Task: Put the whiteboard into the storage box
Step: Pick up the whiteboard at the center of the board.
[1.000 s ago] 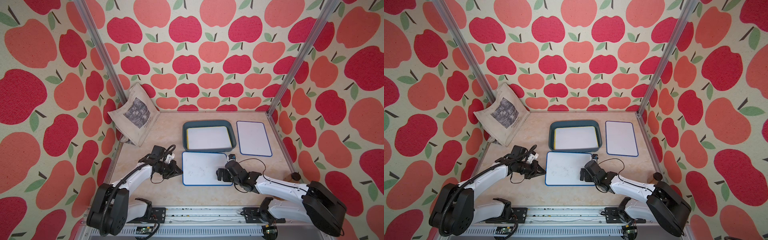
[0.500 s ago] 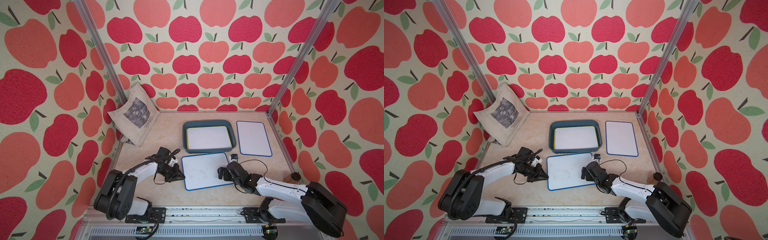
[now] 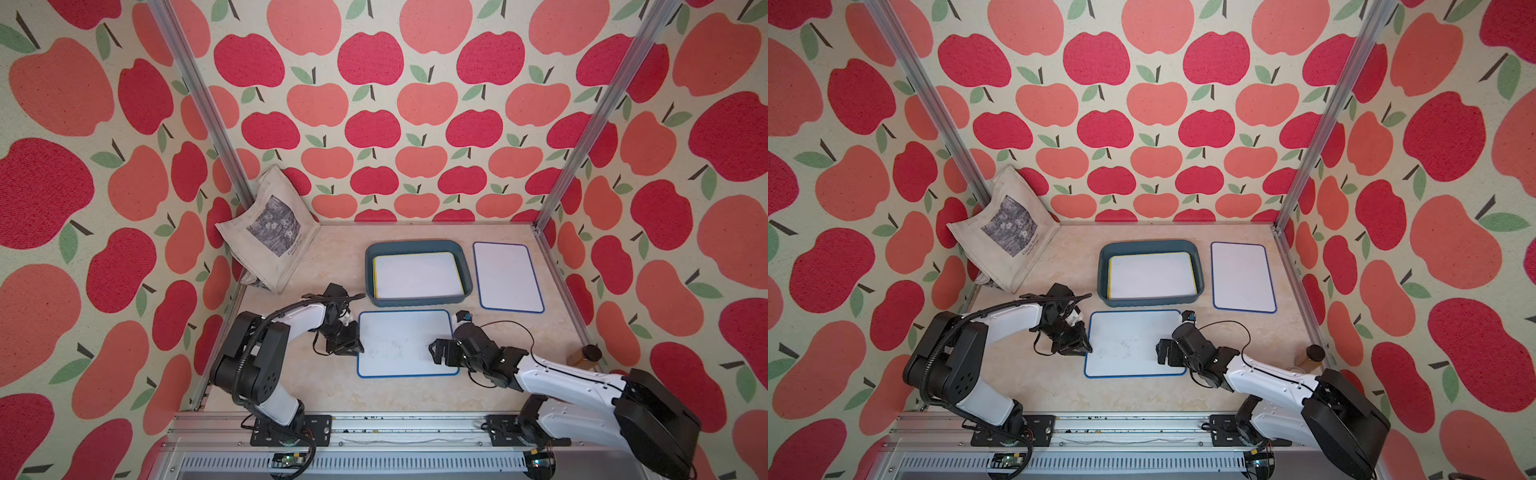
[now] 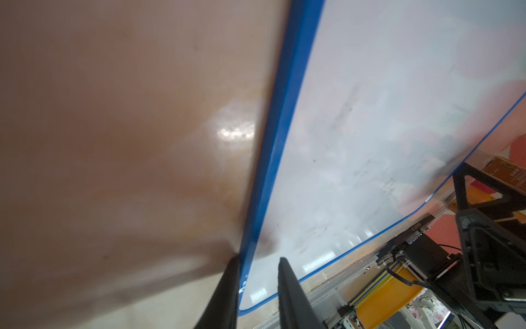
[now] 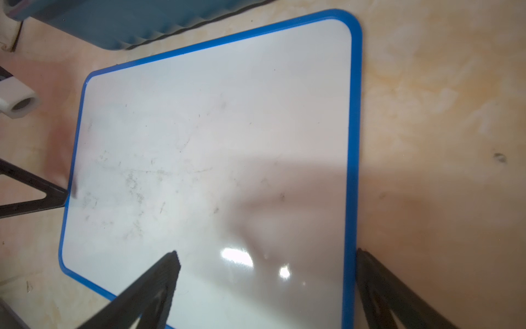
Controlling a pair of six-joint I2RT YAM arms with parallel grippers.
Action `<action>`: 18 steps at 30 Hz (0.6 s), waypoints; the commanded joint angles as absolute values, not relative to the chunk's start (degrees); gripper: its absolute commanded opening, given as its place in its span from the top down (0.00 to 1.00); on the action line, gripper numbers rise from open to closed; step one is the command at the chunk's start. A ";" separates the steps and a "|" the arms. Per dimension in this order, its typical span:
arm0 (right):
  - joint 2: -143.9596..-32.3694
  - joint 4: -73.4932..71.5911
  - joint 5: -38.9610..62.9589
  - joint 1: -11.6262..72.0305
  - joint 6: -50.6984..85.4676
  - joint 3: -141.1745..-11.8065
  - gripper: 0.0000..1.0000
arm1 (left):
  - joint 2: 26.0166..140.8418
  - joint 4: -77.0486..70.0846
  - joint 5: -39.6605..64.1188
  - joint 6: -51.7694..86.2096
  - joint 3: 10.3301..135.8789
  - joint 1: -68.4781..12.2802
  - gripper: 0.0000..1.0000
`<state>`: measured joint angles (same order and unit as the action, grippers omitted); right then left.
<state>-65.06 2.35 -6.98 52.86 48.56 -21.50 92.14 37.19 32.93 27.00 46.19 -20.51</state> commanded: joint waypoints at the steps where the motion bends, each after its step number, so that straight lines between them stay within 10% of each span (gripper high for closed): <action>1: -65.03 8.78 10.20 55.99 51.91 -21.96 0.01 | 95.76 36.99 32.02 25.38 47.15 -23.17 0.66; 18: -65.87 15.95 6.78 55.15 48.12 -24.56 0.01 | 87.08 46.06 13.97 29.42 45.00 -26.54 0.47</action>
<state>-64.53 11.68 3.14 55.00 48.29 -24.97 88.58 42.96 19.03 27.31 47.22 -26.37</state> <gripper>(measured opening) 0.993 0.524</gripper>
